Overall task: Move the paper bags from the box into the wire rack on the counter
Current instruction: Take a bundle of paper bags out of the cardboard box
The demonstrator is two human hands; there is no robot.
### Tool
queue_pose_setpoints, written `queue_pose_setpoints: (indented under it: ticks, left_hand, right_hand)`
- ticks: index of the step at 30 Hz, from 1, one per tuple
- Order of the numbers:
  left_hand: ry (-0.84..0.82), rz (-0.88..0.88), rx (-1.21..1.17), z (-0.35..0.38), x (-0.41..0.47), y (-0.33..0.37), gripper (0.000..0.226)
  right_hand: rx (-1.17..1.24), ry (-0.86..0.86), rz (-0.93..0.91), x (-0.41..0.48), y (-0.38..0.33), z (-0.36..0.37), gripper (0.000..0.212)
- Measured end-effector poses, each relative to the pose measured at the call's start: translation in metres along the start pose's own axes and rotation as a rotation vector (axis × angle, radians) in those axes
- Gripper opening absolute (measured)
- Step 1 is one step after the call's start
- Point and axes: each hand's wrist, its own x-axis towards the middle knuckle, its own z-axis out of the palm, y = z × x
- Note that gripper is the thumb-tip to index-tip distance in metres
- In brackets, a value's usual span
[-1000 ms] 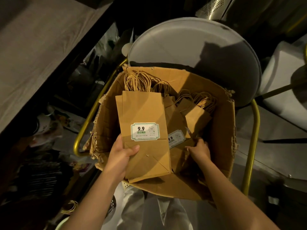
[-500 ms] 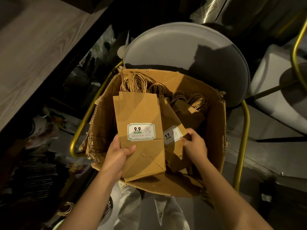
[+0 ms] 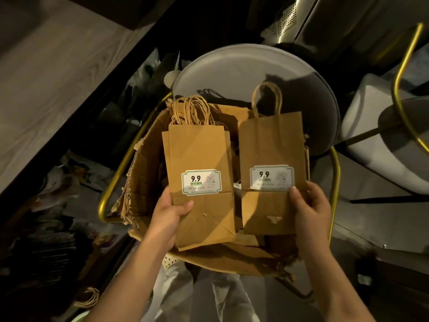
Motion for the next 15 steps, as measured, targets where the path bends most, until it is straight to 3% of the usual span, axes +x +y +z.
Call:
queue_pose_setpoints:
  ticks: [4, 10, 15]
  left_hand:
    - [-0.011, -0.011, -0.032, -0.001, 0.001, -0.002, 0.045]
    - [-0.045, -0.058, -0.136, 0.004, 0.000, -0.004, 0.042]
    - [-0.041, -0.077, -0.140, 0.006, 0.003, -0.004, 0.040]
  right_hand:
    - [0.177, -0.130, 0.117, -0.002, -0.009, 0.003, 0.013]
    - [0.094, -0.276, 0.201, -0.009, -0.002, 0.035, 0.015]
    - [0.054, -0.306, 0.256, -0.016, 0.013, 0.058, 0.039]
